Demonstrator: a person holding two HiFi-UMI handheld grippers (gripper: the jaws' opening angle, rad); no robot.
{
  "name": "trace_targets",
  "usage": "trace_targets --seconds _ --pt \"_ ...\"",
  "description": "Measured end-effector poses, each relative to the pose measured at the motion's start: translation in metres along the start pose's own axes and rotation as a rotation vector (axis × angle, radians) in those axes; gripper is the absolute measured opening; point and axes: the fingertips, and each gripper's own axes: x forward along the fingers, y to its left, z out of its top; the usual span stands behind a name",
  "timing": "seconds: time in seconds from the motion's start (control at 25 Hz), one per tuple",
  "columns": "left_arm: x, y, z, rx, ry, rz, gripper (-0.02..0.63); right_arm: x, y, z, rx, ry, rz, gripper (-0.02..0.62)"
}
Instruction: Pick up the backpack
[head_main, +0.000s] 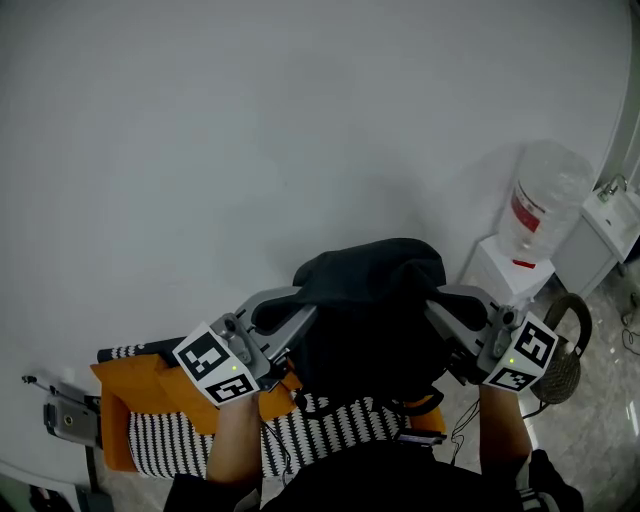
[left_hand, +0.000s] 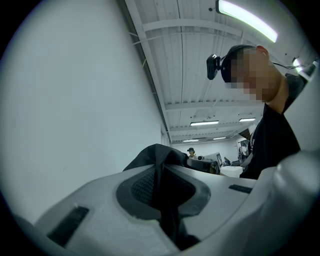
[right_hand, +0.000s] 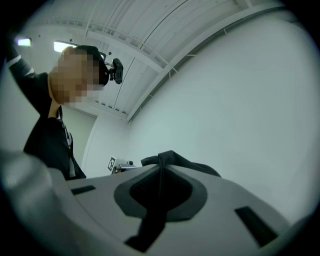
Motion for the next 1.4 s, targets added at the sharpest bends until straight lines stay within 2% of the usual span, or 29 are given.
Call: trace_targets --seconds 0.52,1.4 --pt "-0.004 -0.001 0.012 0.006 -0.019 0.001 0.038 0.006 0.004 0.007 0.004 -0.014 0.01 0.031" --pt "-0.001 -0.008 0.007 0.001 -0.021 -0.001 0.038 0.001 0.001 0.005 0.016 -0.013 0.007 0.031"
